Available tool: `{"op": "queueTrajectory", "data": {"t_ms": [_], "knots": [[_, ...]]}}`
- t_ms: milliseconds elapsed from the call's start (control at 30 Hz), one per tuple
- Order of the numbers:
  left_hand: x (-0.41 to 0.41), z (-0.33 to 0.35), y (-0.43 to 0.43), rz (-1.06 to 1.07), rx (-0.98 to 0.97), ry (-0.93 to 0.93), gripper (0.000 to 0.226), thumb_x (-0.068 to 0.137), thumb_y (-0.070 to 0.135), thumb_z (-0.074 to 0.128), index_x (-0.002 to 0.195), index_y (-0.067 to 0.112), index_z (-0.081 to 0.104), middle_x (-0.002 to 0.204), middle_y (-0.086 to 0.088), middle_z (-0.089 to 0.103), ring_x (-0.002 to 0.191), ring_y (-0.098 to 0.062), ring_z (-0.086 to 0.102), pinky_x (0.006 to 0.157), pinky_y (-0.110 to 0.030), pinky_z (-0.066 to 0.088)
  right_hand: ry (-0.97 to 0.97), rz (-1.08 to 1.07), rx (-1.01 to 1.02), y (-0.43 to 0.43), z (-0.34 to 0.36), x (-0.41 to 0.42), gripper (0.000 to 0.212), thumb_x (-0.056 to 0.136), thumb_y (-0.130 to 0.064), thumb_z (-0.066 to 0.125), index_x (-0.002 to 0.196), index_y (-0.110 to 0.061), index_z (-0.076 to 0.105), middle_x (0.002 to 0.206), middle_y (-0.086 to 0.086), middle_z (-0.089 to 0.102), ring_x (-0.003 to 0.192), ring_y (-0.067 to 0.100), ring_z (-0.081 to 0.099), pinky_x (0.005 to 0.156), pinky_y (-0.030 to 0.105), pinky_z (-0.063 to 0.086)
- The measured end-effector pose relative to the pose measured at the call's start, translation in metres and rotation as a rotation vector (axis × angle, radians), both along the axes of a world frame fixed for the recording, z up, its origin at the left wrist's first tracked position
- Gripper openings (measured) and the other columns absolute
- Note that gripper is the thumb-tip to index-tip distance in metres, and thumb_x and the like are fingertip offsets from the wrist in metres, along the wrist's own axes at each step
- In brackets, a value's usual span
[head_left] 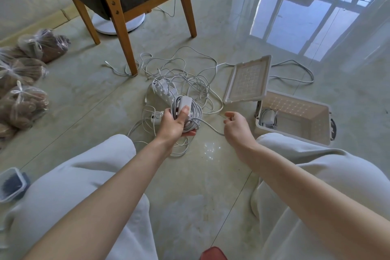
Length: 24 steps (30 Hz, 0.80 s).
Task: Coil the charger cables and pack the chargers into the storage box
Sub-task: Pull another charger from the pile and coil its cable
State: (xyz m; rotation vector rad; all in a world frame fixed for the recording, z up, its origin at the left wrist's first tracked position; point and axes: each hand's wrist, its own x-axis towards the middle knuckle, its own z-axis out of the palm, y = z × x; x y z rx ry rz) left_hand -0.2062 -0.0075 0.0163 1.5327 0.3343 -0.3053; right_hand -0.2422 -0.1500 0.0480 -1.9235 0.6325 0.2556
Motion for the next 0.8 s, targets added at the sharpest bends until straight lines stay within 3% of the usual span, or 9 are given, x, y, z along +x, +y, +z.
{"op": "queueTrajectory", "data": {"t_ms": [100, 233, 333, 467, 633, 700, 800], "knots": [[-0.003, 0.008, -0.004, -0.019, -0.077, -0.026, 0.038, 0.097, 0.027, 0.050, 0.118, -0.003, 0.041, 0.087, -0.018, 0.054, 0.050, -0.014, 0.065, 0.046, -0.025, 0.054, 0.070, -0.047, 0.079, -0.002, 0.005, 0.004, 0.038, 0.092, 0.002, 0.029, 0.128, 0.004, 0.041, 0.127, 0.016, 0.051, 0.094, 0.021, 0.043, 0.079, 0.027, 0.034], [-0.008, 0.019, -0.009, -0.113, -0.137, -0.074, 0.029, 0.097, 0.027, 0.048, 0.113, 0.003, 0.042, 0.087, -0.016, 0.056, 0.053, -0.014, 0.065, 0.048, -0.022, 0.053, 0.143, -0.158, 0.288, -0.003, 0.010, 0.008, 0.034, 0.090, 0.009, 0.030, 0.118, 0.005, 0.049, 0.124, 0.014, 0.057, 0.096, 0.019, 0.049, 0.097, 0.032, 0.041], [-0.010, 0.018, -0.010, -0.141, -0.131, -0.086, 0.039, 0.097, 0.029, 0.049, 0.121, -0.001, 0.040, 0.090, -0.019, 0.058, 0.057, -0.016, 0.066, 0.051, -0.024, 0.053, 0.169, -0.119, 0.474, -0.001, 0.016, 0.005, 0.021, 0.091, 0.012, 0.037, 0.083, 0.001, 0.054, 0.116, 0.023, 0.059, 0.098, 0.022, 0.053, 0.077, 0.023, 0.041], [-0.012, 0.019, -0.009, -0.171, -0.141, -0.094, 0.039, 0.095, 0.032, 0.052, 0.119, 0.003, 0.042, 0.098, -0.026, 0.057, 0.073, -0.027, 0.067, 0.055, -0.027, 0.054, 0.134, -0.064, 0.615, 0.004, 0.014, 0.000, 0.024, 0.096, 0.006, 0.036, 0.080, -0.004, 0.051, 0.075, 0.009, 0.053, 0.064, 0.010, 0.044, 0.058, 0.018, 0.046], [-0.015, 0.029, -0.008, -0.220, -0.176, -0.127, 0.025, 0.095, 0.030, 0.049, 0.108, 0.009, 0.048, 0.084, -0.010, 0.065, 0.065, -0.019, 0.066, 0.057, -0.027, 0.055, 0.120, -0.044, 0.635, -0.001, 0.011, 0.000, 0.024, 0.099, -0.012, 0.040, 0.084, 0.000, 0.055, 0.065, 0.005, 0.056, 0.052, 0.005, 0.054, 0.050, 0.010, 0.050], [-0.016, 0.031, -0.009, -0.243, -0.173, -0.134, 0.032, 0.096, 0.031, 0.049, 0.116, 0.006, 0.046, 0.087, -0.012, 0.067, 0.066, -0.022, 0.066, 0.056, -0.027, 0.054, 0.080, -0.029, 0.589, -0.002, 0.011, -0.001, 0.021, 0.097, -0.014, 0.046, 0.086, -0.003, 0.060, 0.060, 0.001, 0.054, 0.042, 0.001, 0.049, 0.046, 0.008, 0.045], [-0.020, 0.032, -0.012, -0.280, -0.136, -0.127, 0.033, 0.095, 0.029, 0.049, 0.118, 0.007, 0.042, 0.091, -0.014, 0.066, 0.061, -0.023, 0.064, 0.051, -0.027, 0.051, 0.057, 0.056, 0.468, -0.003, 0.010, 0.003, 0.030, 0.097, -0.002, 0.040, 0.076, -0.008, 0.061, 0.059, 0.001, 0.045, 0.048, 0.005, 0.036, 0.048, 0.013, 0.034]]}}
